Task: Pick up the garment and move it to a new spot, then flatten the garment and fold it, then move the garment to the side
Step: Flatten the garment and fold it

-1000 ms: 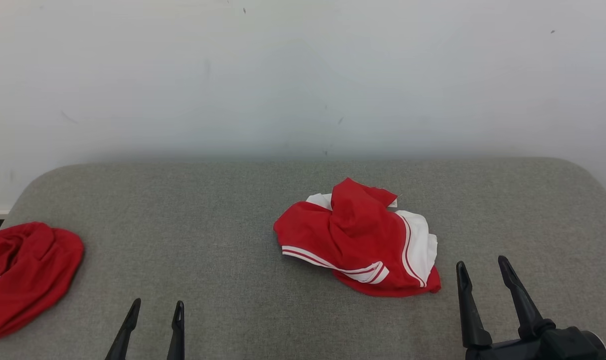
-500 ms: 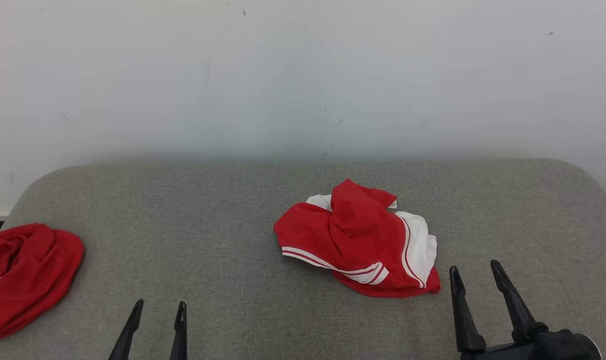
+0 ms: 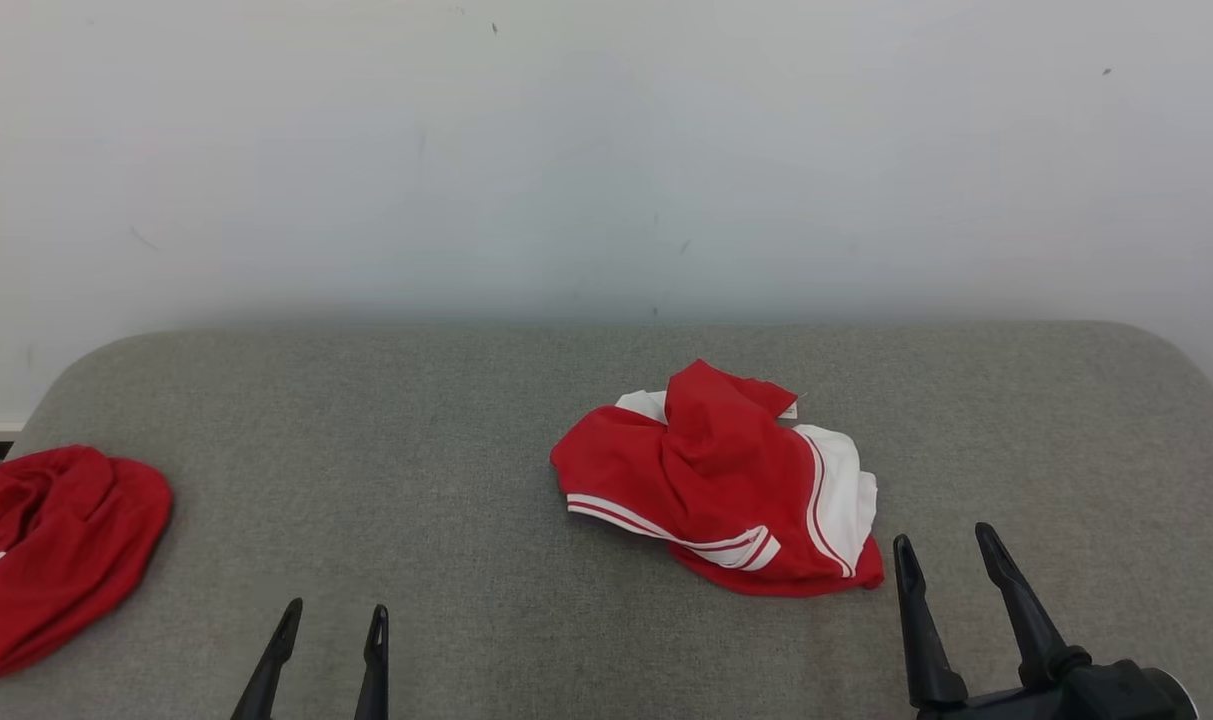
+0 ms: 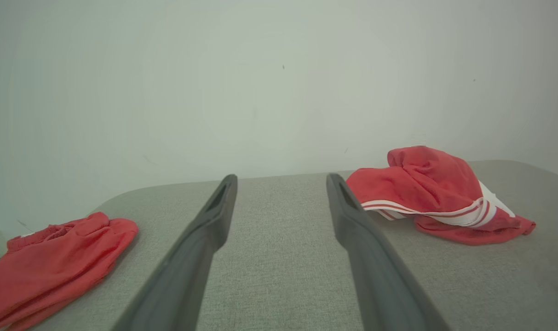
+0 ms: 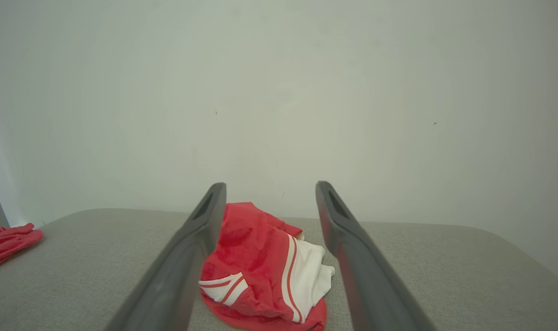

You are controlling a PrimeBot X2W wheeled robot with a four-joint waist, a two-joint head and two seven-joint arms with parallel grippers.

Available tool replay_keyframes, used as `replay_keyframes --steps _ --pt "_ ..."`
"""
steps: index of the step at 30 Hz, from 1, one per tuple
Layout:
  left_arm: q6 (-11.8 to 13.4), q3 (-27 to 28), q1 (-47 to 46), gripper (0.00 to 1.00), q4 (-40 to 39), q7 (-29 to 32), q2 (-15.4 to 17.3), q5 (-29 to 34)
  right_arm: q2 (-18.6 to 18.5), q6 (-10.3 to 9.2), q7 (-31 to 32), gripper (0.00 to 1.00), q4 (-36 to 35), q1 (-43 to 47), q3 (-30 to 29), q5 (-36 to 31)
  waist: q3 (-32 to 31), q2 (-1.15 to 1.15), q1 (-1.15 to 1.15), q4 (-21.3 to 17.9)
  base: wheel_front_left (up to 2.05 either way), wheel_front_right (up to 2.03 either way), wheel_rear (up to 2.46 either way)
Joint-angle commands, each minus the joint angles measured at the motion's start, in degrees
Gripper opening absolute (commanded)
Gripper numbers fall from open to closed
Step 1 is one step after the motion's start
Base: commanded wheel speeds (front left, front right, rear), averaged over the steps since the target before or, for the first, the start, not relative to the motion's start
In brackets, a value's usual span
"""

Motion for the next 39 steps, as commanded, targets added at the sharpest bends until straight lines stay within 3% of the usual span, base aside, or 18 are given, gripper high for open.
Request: replay_keyframes --steps 1,13,25,30,39 --pt "-0.1 -0.2 0.0 1.00 0.2 -0.1 0.1 0.2 0.0 -0.12 -0.1 1.00 0.1 0.3 0.0 0.3 0.2 0.00 0.00 -0.1 0.00 0.00 0.00" --pt "0.0 -6.8 -5.7 1.00 3.0 -0.1 0.9 -0.6 0.0 -0.12 -0.1 1.00 -0.5 -1.3 -0.7 -0.7 4.1 0.00 0.00 -3.4 0.00 0.00 0.00" --pt "0.0 -22.8 -18.8 1.00 9.4 -0.1 5.3 -3.5 0.0 -0.12 -0.1 1.00 -1.6 -4.1 -1.1 -1.8 10.5 0.00 0.00 -7.2 0.00 0.00 0.00" --pt "0.0 -28.9 -26.1 1.00 15.0 -0.1 5.9 -3.7 0.0 -0.12 -0.1 1.00 -2.0 -6.2 -1.1 -1.9 14.0 0.00 0.00 -8.6 0.00 0.00 0.00" --pt "0.0 -31.8 -36.3 1.00 27.8 -0.1 5.5 -1.3 0.0 -0.12 -0.1 1.00 -2.6 -8.8 -1.2 -1.8 19.7 0.00 0.00 -10.5 0.00 0.00 0.00"
